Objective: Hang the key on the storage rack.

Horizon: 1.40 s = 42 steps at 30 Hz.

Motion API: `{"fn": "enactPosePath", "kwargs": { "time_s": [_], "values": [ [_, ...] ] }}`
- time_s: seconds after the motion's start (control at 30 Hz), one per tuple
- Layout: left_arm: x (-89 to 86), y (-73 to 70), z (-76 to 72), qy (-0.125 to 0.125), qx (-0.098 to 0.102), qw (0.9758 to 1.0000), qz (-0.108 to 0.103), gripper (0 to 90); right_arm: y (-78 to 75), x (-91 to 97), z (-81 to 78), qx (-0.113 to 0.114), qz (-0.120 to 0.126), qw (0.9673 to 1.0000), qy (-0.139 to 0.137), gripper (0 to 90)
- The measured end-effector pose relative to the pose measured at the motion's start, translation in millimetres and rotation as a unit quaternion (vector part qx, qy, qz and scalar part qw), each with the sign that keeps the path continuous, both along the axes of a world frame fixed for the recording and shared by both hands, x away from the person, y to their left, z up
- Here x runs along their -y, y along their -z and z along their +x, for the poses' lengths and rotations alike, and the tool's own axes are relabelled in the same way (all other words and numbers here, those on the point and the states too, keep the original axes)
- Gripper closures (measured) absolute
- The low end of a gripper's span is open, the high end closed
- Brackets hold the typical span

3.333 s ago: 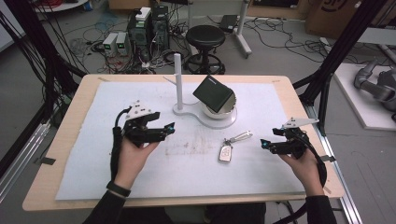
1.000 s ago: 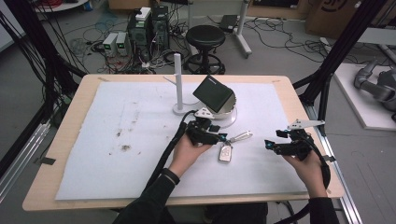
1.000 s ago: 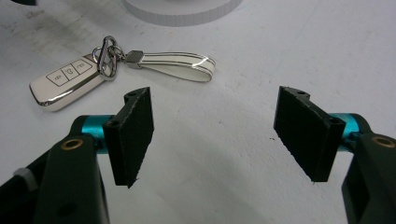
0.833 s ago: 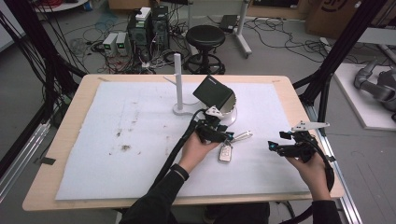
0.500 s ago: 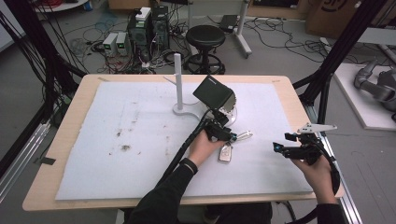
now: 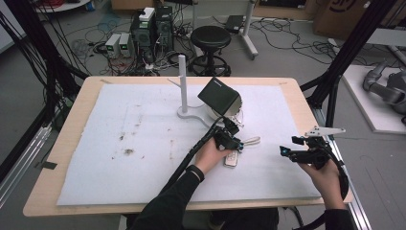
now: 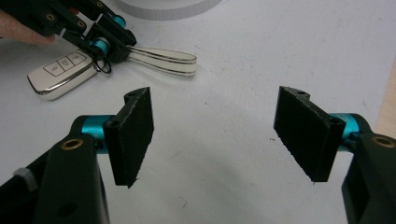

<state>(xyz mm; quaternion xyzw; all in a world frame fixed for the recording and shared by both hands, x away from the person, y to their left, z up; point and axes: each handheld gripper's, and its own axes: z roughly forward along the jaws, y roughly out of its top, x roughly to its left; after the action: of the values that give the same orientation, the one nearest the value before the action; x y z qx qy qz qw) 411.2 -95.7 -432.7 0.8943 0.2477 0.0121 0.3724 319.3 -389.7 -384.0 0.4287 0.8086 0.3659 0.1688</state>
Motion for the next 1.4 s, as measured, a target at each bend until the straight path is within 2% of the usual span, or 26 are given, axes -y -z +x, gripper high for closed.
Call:
{"fn": "enactPosePath", "kwargs": {
  "time_s": [0.03,0.13,0.33,0.47,0.6,0.67,0.73,0.87,0.9,0.93,0.97,1.03,1.1,1.2,1.23,1.27,1.3,1.4],
  "values": [
    [-0.5,-0.8,-0.4,0.007,-0.001,1.0,0.001,79.7,0.0,0.0,0.1,0.001,0.0,1.0,-0.001,29.2],
    [-0.5,-1.9,-3.2,0.009,0.01,0.9999,0.003,80.9,0.3,1.2,0.5,0.0,0.0,1.0,0.0,29.2],
    [-14.8,-13.9,-11.2,0.007,0.025,0.9994,-0.023,81.2,1.0,2.0,0.8,0.001,-0.001,1.0,0.001,29.2],
    [-32.9,-26.3,-21.1,-0.002,0.042,0.9979,-0.05,81.2,0.8,0.9,1.1,0.001,-0.001,1.0,0.0,29.2],
    [-57.8,-41.5,-33.6,-0.02,0.065,0.9943,-0.082,81.2,0.5,-1.7,1.6,0.001,-0.003,1.0,-0.002,29.2],
    [-72.4,-49.8,-41.5,-0.034,0.082,0.9912,-0.098,81.2,0.3,-3.4,2.3,0.001,-0.002,1.0,-0.003,29.2],
    [-83.9,-55.3,-46.3,-0.044,0.094,0.9888,-0.107,81.2,0.2,-5.4,3.3,0.001,-0.002,1.0,-0.005,29.2],
    [-109.1,-67.5,-53.7,-0.069,0.117,0.9845,-0.111,81.2,0.2,-11.0,6.7,0.002,-0.005,0.9999,-0.012,29.2],
    [-117.4,-71.3,-55.3,-0.078,0.127,0.9822,-0.114,81.3,0.2,-12.5,7.6,0.002,-0.004,0.9999,-0.012,29.2],
    [-120.5,-72.7,-56.0,-0.084,0.128,0.981,-0.118,81.2,0.2,-13.9,9.0,0.002,-0.006,0.9999,-0.016,29.2],
    [-130.8,-77.3,-57.2,-0.098,0.138,0.9777,-0.124,81.2,0.2,-14.7,9.5,0.002,-0.006,0.9999,-0.015,29.2],
    [-141.1,-81.5,-57.8,-0.112,0.149,0.9736,-0.132,81.2,0.4,-17.2,12.2,0.003,-0.007,0.9998,-0.021,29.2],
    [-155.2,-87.6,-58.9,-0.136,0.163,0.9669,-0.142,81.3,0.6,-19.8,14.0,0.002,-0.006,0.9997,-0.022,29.2],
    [-170.6,-95.2,-59.1,-0.16,0.179,0.9596,-0.146,81.2,1.2,-23.0,16.7,0.002,-0.007,0.9996,-0.028,29.2],
    [-176.7,-98.3,-58.9,-0.17,0.186,0.9562,-0.15,81.3,1.3,-23.8,17.3,0.001,-0.008,0.9996,-0.027,29.2],
    [-180.3,-100.2,-58.8,-0.175,0.189,0.9544,-0.15,81.3,1.5,-25.0,18.0,0.0,-0.008,0.9996,-0.028,29.2],
    [-185.4,-102.9,-58.7,-0.186,0.196,0.9503,-0.154,81.3,1.7,-25.6,18.6,0.001,-0.008,0.9995,-0.03,29.2],
    [-196.9,-108.0,-57.8,-0.212,0.209,0.9413,-0.159,81.2,1.9,-27.3,19.5,-0.001,-0.009,0.9995,-0.031,29.2]
  ]
}}
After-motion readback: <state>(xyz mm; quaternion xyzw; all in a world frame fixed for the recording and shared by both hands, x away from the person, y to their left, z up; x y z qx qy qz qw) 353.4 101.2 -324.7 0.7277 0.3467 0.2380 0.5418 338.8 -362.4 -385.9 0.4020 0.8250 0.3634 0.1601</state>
